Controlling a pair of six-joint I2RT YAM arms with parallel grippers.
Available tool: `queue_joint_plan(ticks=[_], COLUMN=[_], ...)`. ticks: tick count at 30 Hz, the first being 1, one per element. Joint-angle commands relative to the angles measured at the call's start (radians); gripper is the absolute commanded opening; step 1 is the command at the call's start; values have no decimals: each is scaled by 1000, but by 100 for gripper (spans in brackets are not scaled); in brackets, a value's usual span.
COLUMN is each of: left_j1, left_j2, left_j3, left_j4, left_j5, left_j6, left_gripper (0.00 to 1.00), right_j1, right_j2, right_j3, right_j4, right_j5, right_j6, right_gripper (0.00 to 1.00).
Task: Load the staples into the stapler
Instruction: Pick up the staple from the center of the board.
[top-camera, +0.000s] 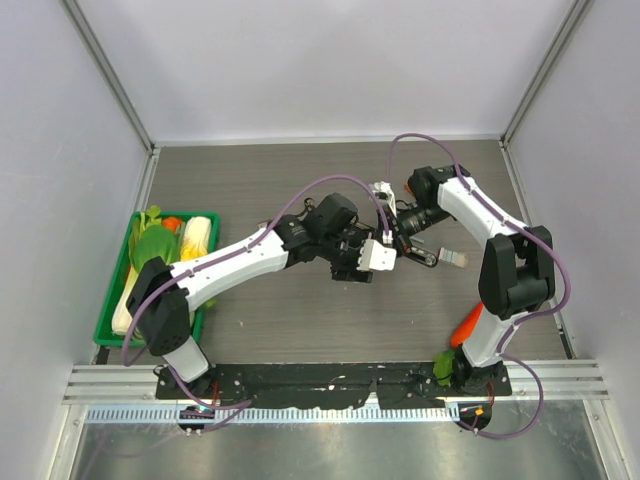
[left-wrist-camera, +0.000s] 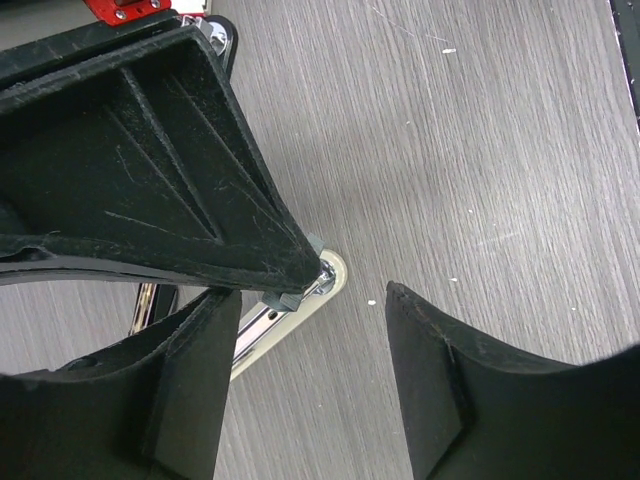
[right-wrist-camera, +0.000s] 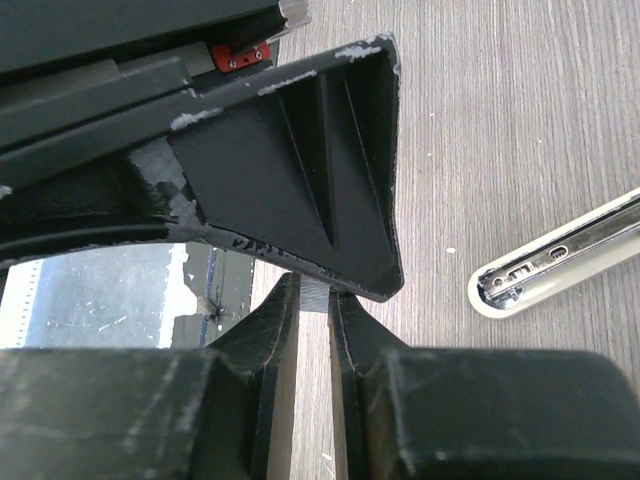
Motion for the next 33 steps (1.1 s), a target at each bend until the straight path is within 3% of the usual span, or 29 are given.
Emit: queue_joint_plan(ticks=[1, 8, 16, 22, 28, 33], left_j1=[-4, -5, -7, -7, -10, -14], left_j2=[-6, 3, 19, 45, 71, 83], left_j3=[30, 45, 62, 88, 119, 128], left_j4=[17, 15, 1, 1, -6, -13], left_j5=[55, 67, 81, 83, 75, 69], left_j6=[8, -8, -15, -46, -58, -57], left_gripper=[61, 49, 46, 31, 30, 15], right_j1=[3, 3, 3, 3, 3, 3], right_j2=[13, 21, 19, 14, 8, 8], right_j3=[-1, -1, -2, -4, -7, -4], right_j4=[-161, -161, -159, -161, -162, -161], right_j5=[-36, -33, -36, -43, -44, -44], right_j6=[-26, -26, -24, -24, -24, -24], right_gripper=[13, 12, 13, 13, 12, 12])
